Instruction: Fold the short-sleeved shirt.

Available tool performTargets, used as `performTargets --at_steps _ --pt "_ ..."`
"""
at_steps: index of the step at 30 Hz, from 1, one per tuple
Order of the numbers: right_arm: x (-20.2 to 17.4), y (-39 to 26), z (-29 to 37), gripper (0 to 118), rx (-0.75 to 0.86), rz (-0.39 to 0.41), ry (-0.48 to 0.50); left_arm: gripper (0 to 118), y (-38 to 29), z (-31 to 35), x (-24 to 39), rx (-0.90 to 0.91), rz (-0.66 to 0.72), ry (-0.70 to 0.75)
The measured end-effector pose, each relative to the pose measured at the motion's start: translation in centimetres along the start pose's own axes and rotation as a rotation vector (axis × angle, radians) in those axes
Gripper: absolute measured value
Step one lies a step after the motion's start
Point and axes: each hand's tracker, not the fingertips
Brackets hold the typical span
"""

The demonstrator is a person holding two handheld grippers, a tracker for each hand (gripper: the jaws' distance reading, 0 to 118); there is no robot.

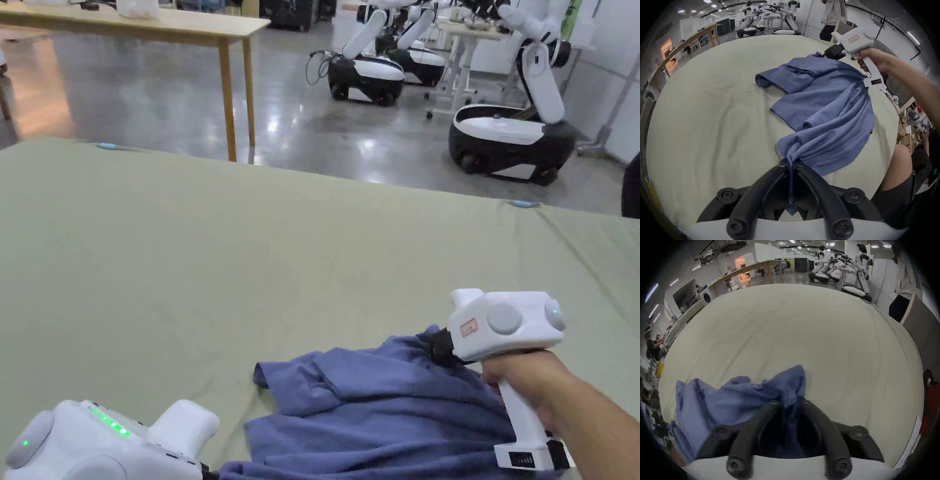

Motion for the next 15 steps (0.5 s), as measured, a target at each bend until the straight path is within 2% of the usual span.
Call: performTargets --at_steps 3,4,6,11,15 --pt "-0.4 -0.6 0.9 9 0.014 -0.008 0.005 0 0.0 0.1 0.0 0.013 0.023 -0.002" --pt "-0.4 -0.8 1.5 8 0.052 -0.020 -0.025 0 0.0 0.3 -0.1 0.021 0.034 -0.004" --pt "0.1 -1.1 3.7 8 0.121 -0.084 -0.049 0 0.2 1.1 -0.4 0.044 0.064 -0.014" --pt "2.8 -1.8 13.0 8 0.262 -0.196 -0.081 0 1.6 4.7 -1.8 0.132 0.086 0.005" --pt "5.6 -2.8 21.1 8 0.326 -0.248 -0.158 0 3.5 9.8 -0.6 0.229 0.082 0.020"
